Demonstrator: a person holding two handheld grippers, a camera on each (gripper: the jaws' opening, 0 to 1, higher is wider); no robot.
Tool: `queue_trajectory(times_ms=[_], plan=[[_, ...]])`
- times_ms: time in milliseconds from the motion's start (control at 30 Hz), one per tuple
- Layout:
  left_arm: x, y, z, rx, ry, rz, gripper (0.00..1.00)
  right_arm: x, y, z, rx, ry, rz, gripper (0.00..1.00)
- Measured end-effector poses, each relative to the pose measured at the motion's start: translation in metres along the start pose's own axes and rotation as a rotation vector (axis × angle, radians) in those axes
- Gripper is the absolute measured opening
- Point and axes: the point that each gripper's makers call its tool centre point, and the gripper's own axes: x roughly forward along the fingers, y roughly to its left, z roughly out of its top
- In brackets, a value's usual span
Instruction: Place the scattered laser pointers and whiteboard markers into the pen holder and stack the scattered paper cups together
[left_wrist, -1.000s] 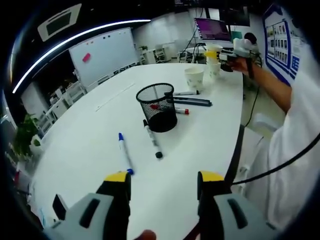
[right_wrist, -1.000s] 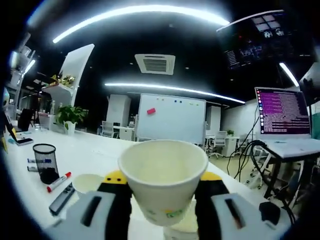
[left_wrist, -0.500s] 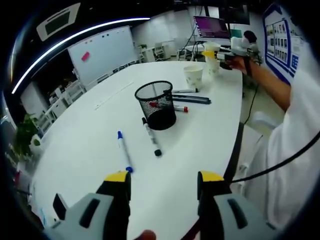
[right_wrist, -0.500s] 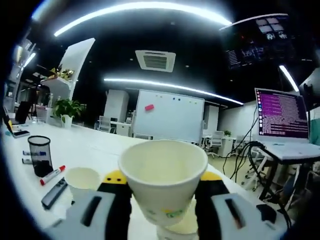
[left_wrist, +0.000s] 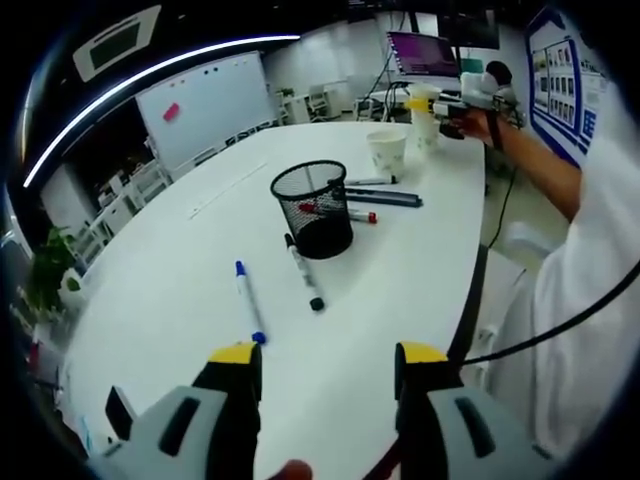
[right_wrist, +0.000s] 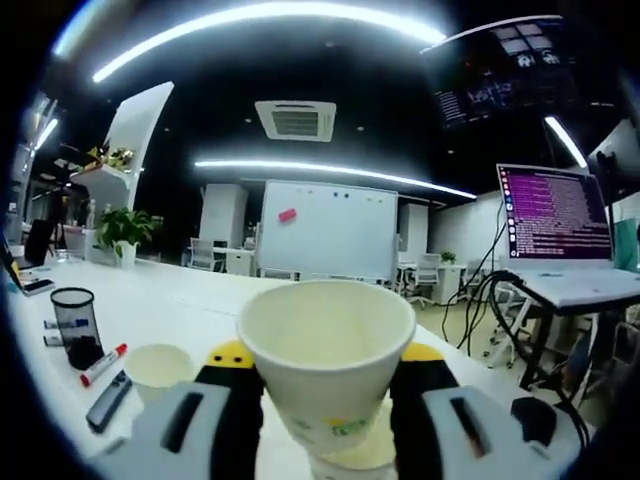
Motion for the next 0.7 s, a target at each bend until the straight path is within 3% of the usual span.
queue_trajectory(times_ms=[700], plan=[[0.0030, 0.0033, -0.0036, 0.000, 0.004, -0.002, 0.54, 0.0022, -0.0017, -0.0009, 0.008, -0.001, 0.012, 0.50]])
